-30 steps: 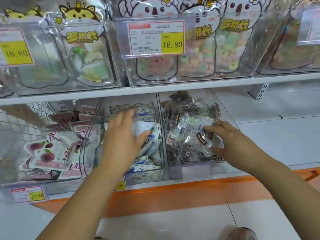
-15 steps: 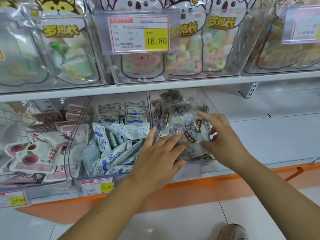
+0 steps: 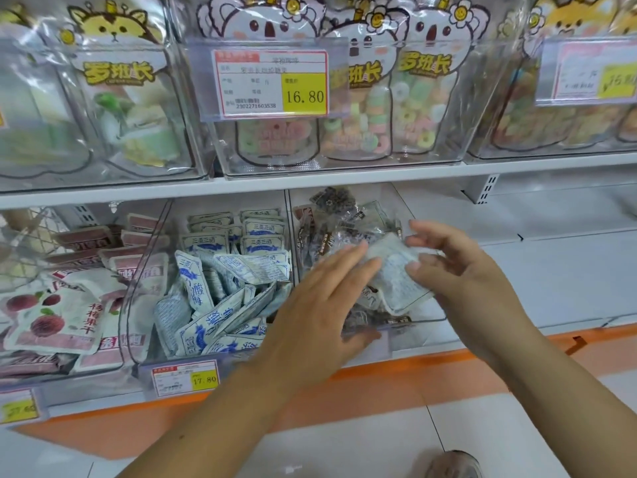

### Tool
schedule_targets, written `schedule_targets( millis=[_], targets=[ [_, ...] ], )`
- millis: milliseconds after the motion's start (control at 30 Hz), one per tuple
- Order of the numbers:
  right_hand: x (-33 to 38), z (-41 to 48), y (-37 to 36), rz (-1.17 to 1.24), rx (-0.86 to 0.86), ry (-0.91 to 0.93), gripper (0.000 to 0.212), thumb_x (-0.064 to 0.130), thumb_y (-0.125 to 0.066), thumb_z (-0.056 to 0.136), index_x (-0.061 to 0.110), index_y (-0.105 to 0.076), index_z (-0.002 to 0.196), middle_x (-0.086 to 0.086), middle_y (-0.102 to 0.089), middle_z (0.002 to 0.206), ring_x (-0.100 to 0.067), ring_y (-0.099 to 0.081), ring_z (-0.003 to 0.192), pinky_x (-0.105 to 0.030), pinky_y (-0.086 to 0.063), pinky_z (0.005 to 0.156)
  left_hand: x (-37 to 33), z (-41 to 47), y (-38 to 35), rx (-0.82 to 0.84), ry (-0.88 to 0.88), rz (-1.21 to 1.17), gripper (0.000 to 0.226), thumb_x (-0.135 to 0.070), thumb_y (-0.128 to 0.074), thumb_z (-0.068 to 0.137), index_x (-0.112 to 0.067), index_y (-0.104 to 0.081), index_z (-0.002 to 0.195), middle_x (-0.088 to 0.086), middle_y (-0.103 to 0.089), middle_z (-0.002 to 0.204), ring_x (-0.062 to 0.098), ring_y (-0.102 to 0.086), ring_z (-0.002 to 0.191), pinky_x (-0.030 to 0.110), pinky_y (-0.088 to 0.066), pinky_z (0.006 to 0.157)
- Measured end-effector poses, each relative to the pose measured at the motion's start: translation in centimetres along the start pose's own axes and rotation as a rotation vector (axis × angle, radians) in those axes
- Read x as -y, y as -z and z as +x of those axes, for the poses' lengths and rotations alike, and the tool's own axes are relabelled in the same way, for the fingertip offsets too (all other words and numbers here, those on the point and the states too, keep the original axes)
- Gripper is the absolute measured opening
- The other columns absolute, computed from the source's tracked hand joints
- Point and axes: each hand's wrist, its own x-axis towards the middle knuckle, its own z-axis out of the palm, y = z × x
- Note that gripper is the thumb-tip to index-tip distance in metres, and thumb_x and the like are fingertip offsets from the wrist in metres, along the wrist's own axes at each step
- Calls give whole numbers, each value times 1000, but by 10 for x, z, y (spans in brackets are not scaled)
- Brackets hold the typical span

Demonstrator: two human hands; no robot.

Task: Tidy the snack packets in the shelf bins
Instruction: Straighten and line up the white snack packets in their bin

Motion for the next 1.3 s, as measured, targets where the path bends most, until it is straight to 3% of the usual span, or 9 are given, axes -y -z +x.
schedule_targets(
  millis=[133,267,433,567,667,767,900,1100,1300],
  targets=[
    [-1,-2,-20,-2,103,-140,20,11,-60,90,26,-71,98,2,-72,99,-14,-66,85,-26,-53,72,5,-3,11,-169,91,-161,37,-39,-50,90,-27,-55,124,-12,-62,118,-4,-54,101,18,-49,87],
    [-4,12,-12,-421,88,-97,19,26,-51,96,28,-67,106,7,-69,100,-5,-64,93,-17,-50,81,20,-7,36,-277,481,-400,32,-43,-48,95,-14,-54,85,5,-55,68,15,-44,52,17,-32,45],
    [-23,20,-4,-972,184,44,23,27,-57,94,32,-62,115,14,-55,115,-6,-52,107,-19,-39,91,62,-15,45,-292,818,-424,36,-44,-50,93,-8,-52,90,8,-42,68,19,-40,57,28,-33,53],
    [-28,23,-11,-1096,247,101,47,39,-62,89,33,-50,134,10,-42,143,-11,-33,131,-19,-24,102,84,-19,49,-341,988,-439,65,-39,-61,90,-21,-31,145,8,-68,100,18,-63,75,28,-48,60],
    [-31,23,-20,-1142,287,85,70,52,-66,81,38,-37,143,8,-27,154,-15,-19,140,-28,-20,111,72,-21,52,-311,730,13,72,-35,-65,87,-19,-27,147,10,-46,139,25,-44,125,35,-41,103],
    [-37,26,-28,-1188,263,126,71,58,-61,79,37,-38,143,3,-25,155,-20,-17,141,-36,-21,113,46,-16,44,-94,457,56,56,-47,-52,92,-28,-37,143,-7,-26,154,11,-15,143,36,-17,117],
    [-37,33,-30,-1181,198,44,68,66,-52,79,39,-40,140,-5,-26,154,-23,-16,143,-41,-21,114,41,-17,23,208,321,51,62,-57,-39,94,-36,-22,149,-17,0,159,2,3,144,29,-3,116],
    [-32,37,-34,-966,178,-92,90,44,-81,69,29,-32,143,8,-41,122,-12,-47,107,-23,-44,80,49,-20,21,210,333,34,68,-58,-44,92,-37,-17,150,-22,3,158,4,-6,145,30,-13,116],
    [-23,37,-26,-854,332,-40,33,33,-79,74,40,-58,99,14,-54,107,-1,-54,86,-10,-41,68,50,-19,22,187,347,-49,86,-63,-53,84,-41,-3,150,-28,4,154,-5,4,142,28,-9,118]
  ],
)
